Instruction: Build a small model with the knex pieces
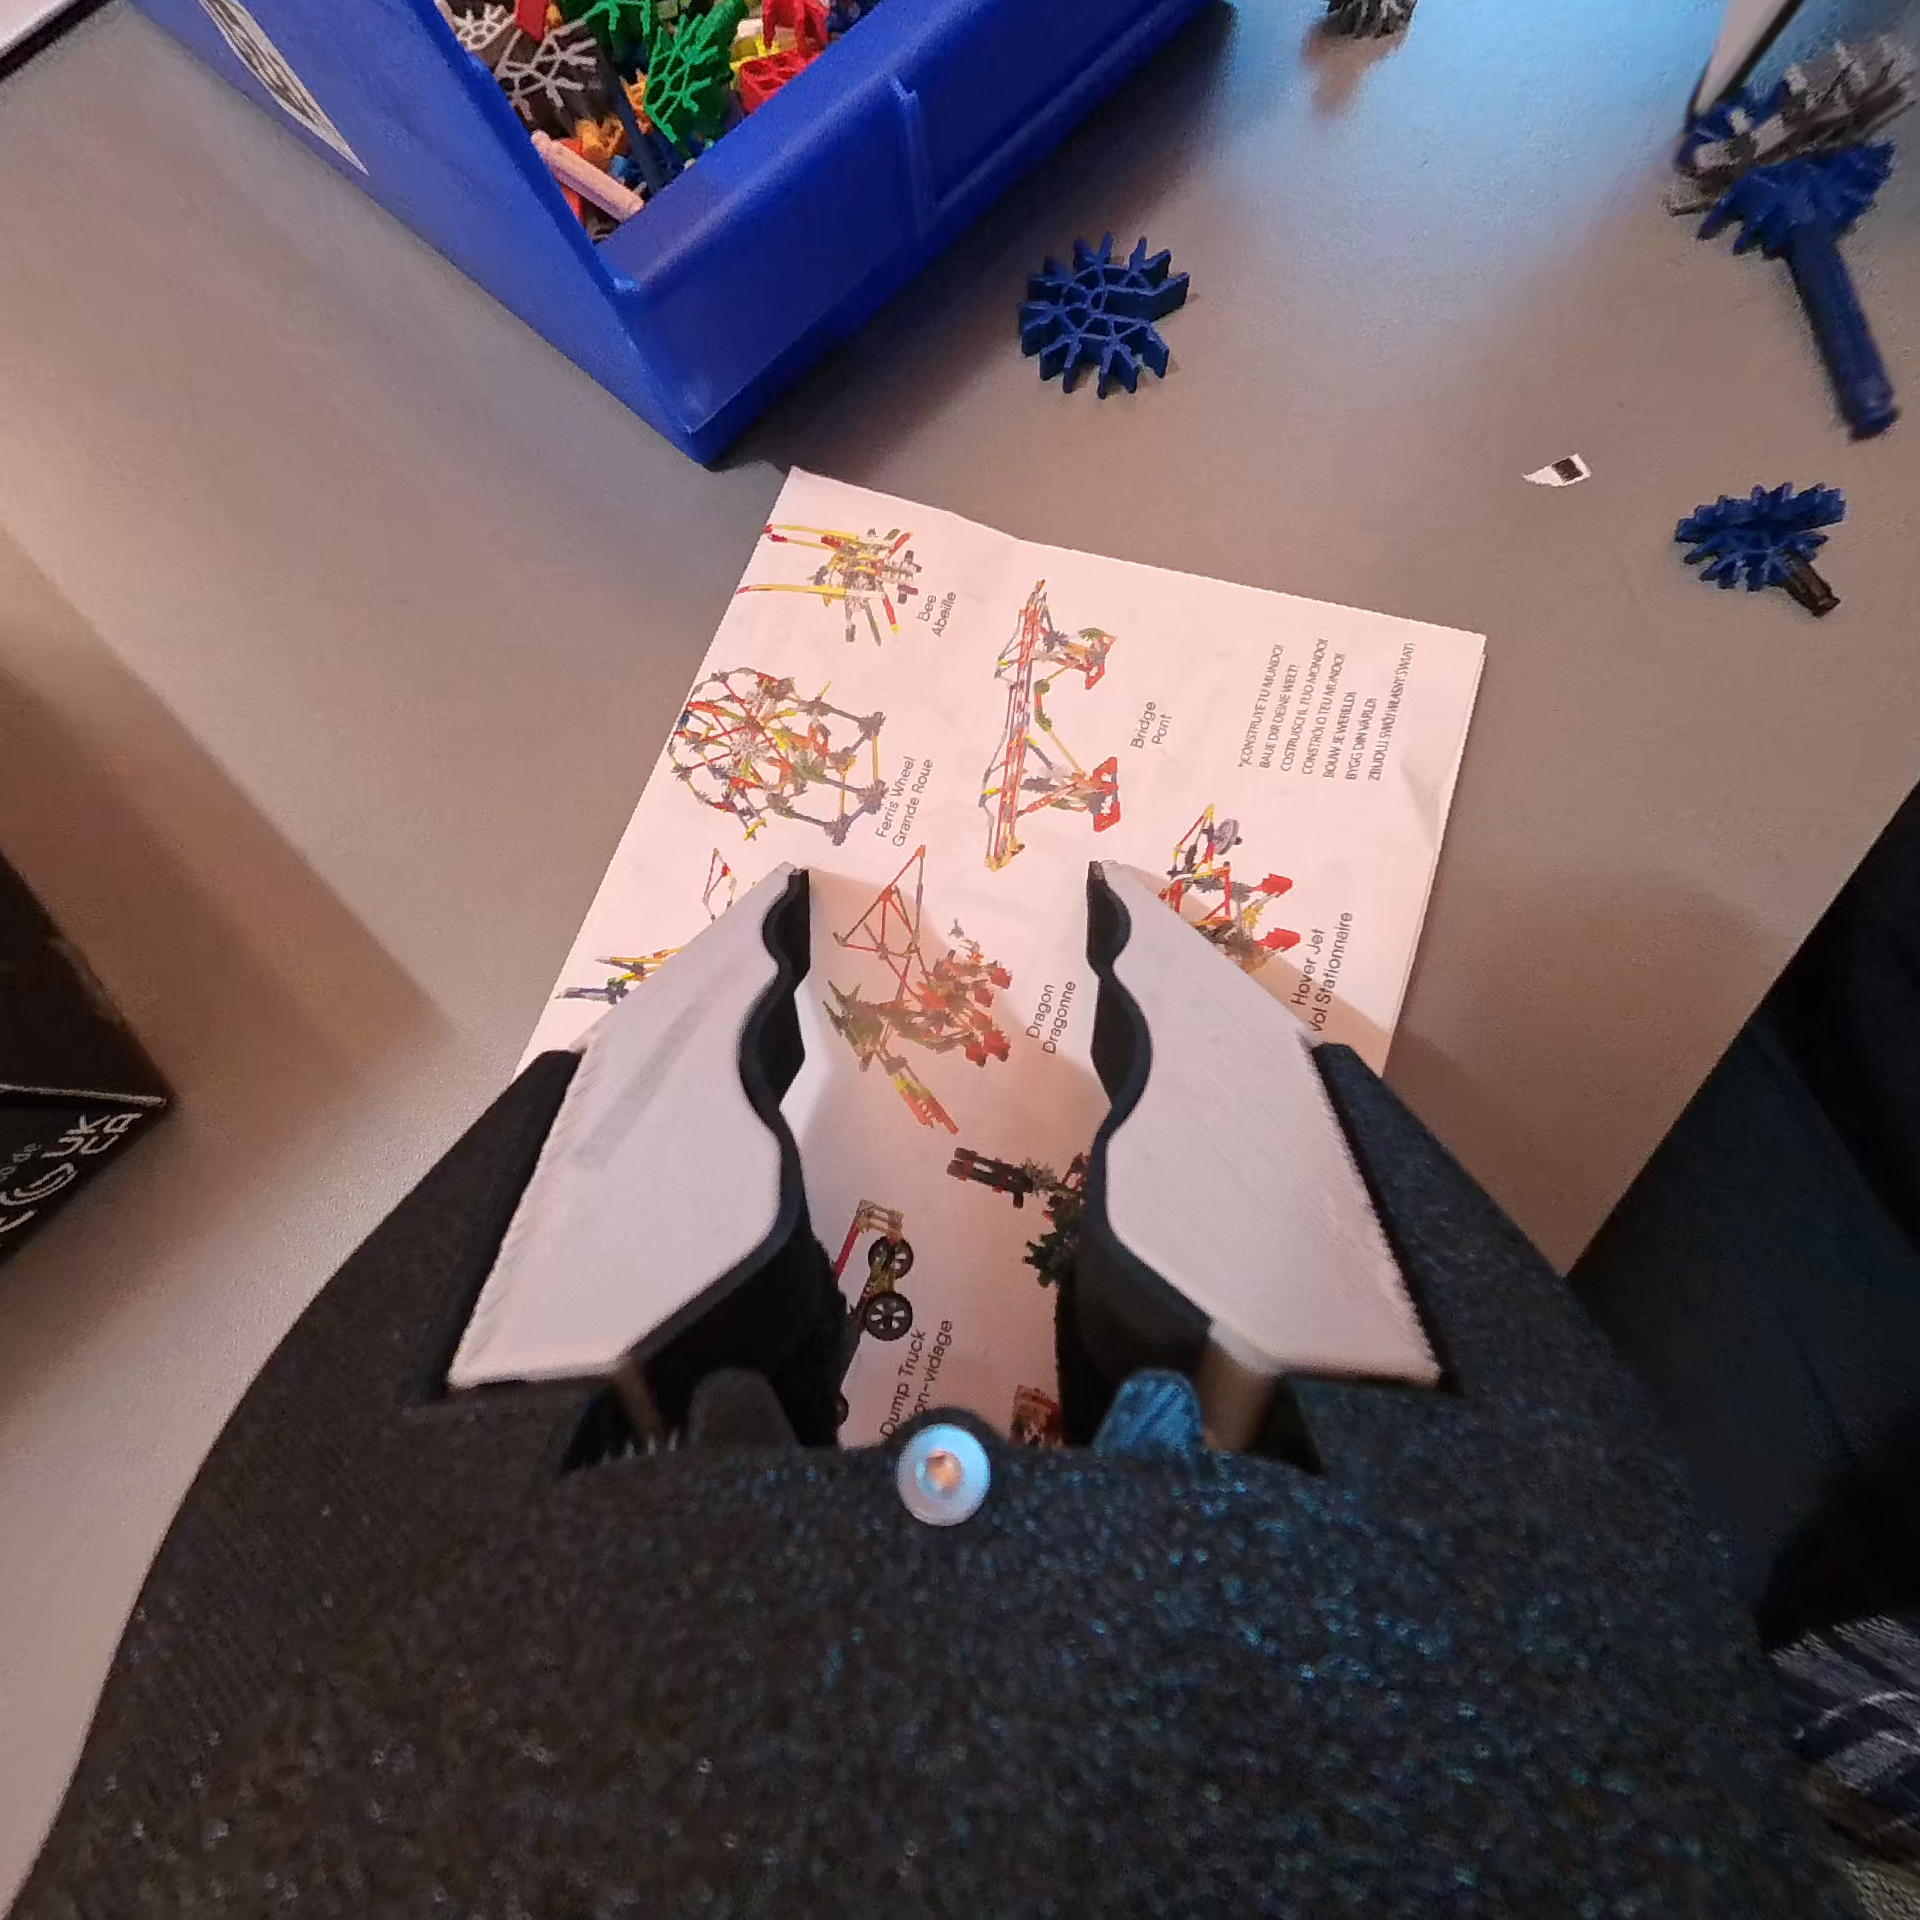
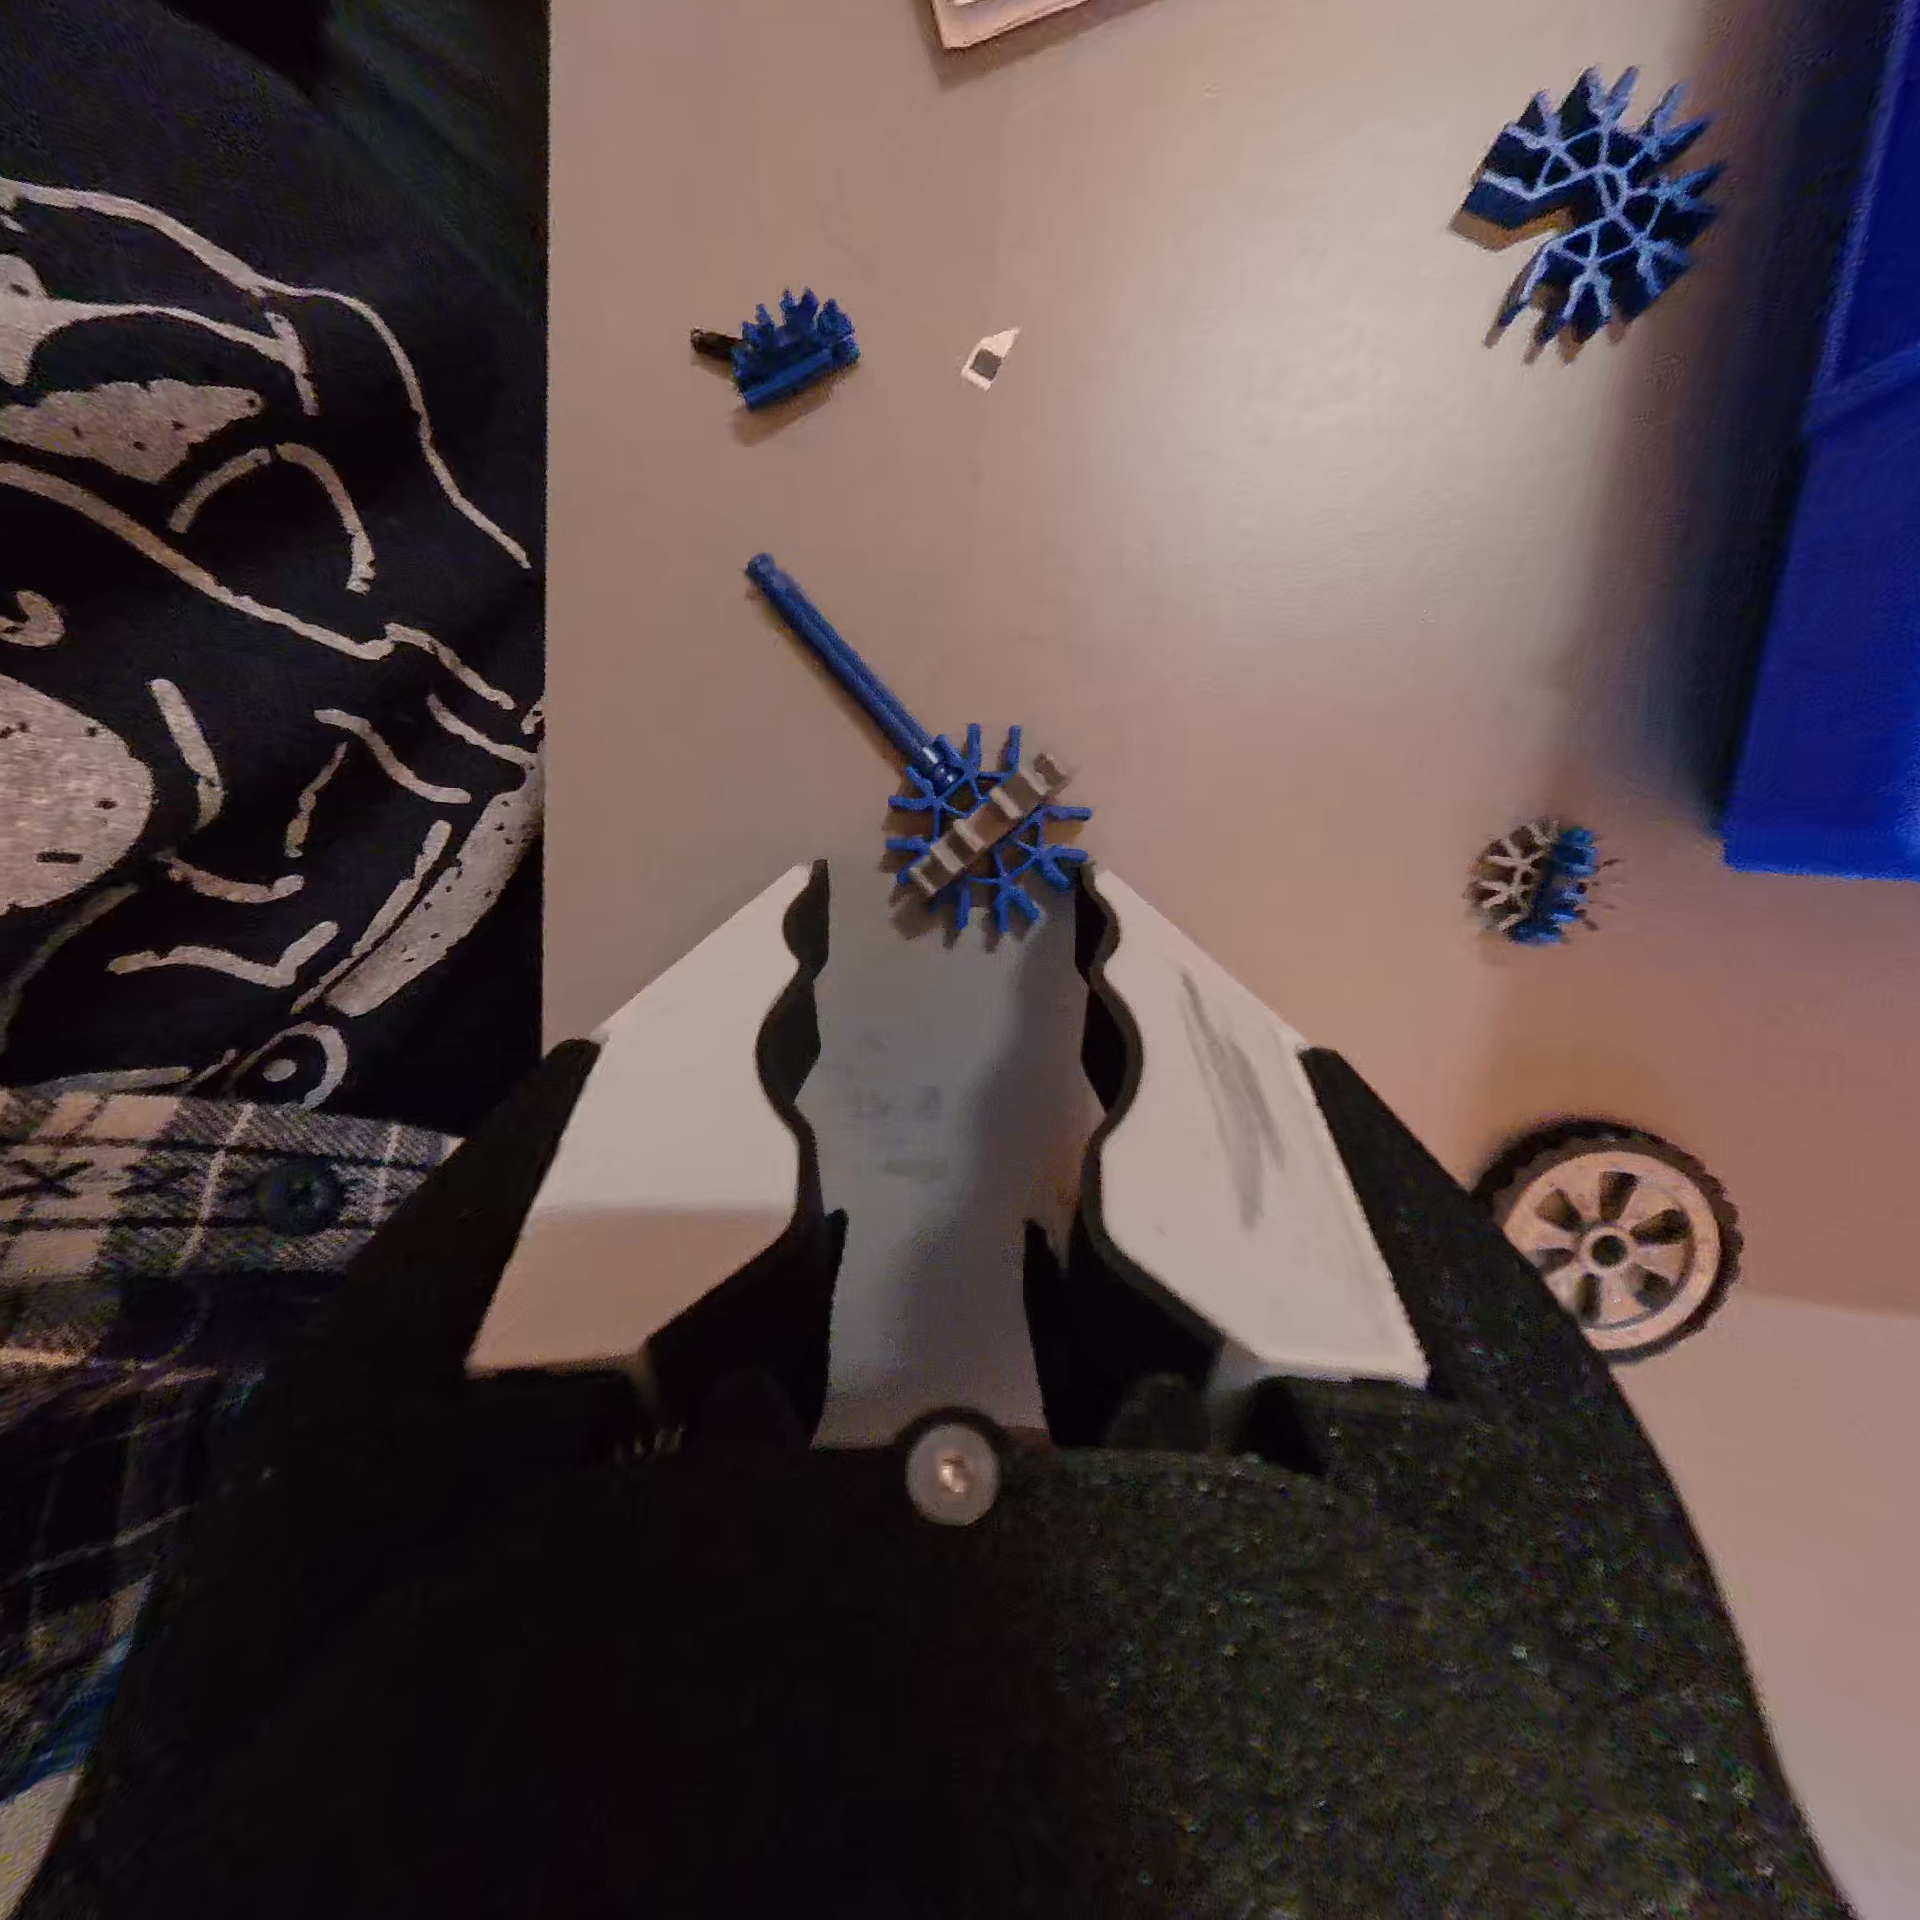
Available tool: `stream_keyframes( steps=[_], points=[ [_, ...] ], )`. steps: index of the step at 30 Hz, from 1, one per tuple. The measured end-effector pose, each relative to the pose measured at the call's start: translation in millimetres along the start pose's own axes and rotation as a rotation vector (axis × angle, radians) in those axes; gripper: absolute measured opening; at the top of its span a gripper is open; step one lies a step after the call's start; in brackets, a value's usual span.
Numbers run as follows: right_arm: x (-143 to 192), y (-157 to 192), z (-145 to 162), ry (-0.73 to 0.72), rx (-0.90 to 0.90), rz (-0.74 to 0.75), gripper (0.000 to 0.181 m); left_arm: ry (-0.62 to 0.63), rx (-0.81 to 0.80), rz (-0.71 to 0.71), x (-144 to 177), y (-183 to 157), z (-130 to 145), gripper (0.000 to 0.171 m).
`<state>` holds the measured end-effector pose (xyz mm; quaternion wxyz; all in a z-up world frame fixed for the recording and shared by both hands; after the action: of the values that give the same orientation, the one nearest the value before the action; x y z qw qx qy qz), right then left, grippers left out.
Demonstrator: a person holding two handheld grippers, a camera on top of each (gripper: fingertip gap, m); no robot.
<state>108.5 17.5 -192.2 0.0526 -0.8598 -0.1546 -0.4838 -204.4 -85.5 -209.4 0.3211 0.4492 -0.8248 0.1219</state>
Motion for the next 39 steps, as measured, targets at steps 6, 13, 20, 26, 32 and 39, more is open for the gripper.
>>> stream_keyframes(
  steps=[6,13,20,26,32,39],
  points=[
    [6.5,8.9,5.7,0.018,-0.005,-0.01,0.046,0.001,0.002,0.0,-0.2,0.1,-0.2,0.052],
    [4.4,7.9,1.9,-0.006,0.002,0.015,0.048,0.001,0.003,-0.003,-0.2,-0.2,-0.2,0.052],
    [3.0,22.7,4.0,0.006,0.018,-0.057,0.045,0.001,0.005,-0.002,-0.3,-0.2,-0.1,0.052],
    [7.8,21.8,0.8,-0.033,0.021,-0.026,0.045,0.001,0.006,-0.004,-0.4,-0.3,-0.3,0.052],
    [0.7,15.1,-3.7,-0.054,0.073,0.056,0.045,0.001,0.007,-0.004,-0.5,-0.3,-0.3,0.052],
    [-8.7,16.5,-8.4,-0.104,0.109,0.032,0.035,0.0,0.008,-0.005,-0.5,-0.4,0.0,0.052]
  ],
)
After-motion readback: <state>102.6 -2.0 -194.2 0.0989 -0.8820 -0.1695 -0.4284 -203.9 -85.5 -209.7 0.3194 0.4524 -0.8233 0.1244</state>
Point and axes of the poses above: each gripper's, where its closed fingertips meet, x back along the fingers, z out of its underside, y = z × x across the jaws, the point moved 10 cm from there along x, back along the fingers, and after that the axes turned 4 degrees about -y, right-handed, at the moved point
